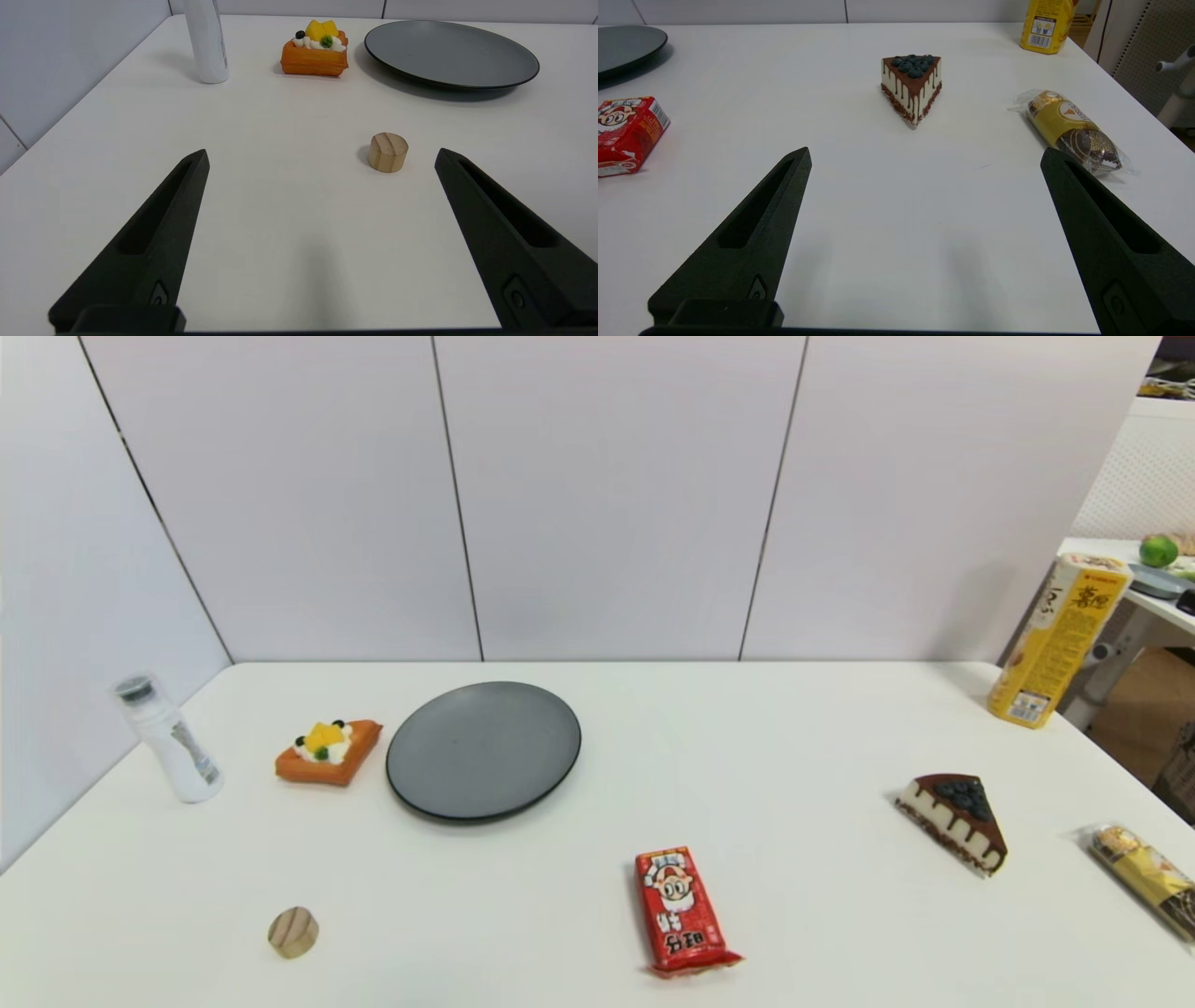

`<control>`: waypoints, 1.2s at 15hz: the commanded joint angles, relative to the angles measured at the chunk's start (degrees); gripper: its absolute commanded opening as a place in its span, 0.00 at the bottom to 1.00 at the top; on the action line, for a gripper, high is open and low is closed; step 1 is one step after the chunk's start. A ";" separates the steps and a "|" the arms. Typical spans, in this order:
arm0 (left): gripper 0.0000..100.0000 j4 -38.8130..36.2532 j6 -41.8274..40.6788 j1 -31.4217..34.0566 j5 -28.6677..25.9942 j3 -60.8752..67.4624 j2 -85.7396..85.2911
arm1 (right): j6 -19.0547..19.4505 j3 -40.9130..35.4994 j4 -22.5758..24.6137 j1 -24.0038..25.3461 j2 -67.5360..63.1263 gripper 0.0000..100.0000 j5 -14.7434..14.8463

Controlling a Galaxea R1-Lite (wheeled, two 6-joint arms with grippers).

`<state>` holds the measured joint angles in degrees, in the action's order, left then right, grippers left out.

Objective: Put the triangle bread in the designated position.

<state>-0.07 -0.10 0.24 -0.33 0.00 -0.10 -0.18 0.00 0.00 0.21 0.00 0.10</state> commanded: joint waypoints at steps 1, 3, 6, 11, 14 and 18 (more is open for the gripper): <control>1.00 -0.01 0.01 0.02 -0.02 0.00 0.01 | -0.17 -0.09 0.00 -0.03 -0.09 1.00 -0.01; 1.00 -0.01 0.01 0.02 -0.02 0.00 0.01 | -0.17 -0.09 0.00 0.06 -0.09 1.00 -0.01; 1.00 -0.01 0.01 0.02 -0.02 0.00 0.01 | -0.17 -0.09 0.00 0.06 -0.09 1.00 -0.01; 1.00 -0.01 0.01 0.02 -0.02 0.00 0.01 | 0.01 -0.09 0.09 0.06 -0.09 1.00 -0.01; 1.00 -0.01 0.01 0.02 -0.02 0.00 0.01 | 0.01 -0.09 0.09 -0.03 -0.09 1.00 -0.01; 1.00 -0.01 0.01 0.02 -0.02 0.00 0.01 | 0.09 -0.09 0.09 0.06 -0.09 1.00 -0.01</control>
<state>-0.07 -0.10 0.24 -0.35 0.00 -0.07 -0.10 0.00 0.07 0.21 0.00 0.13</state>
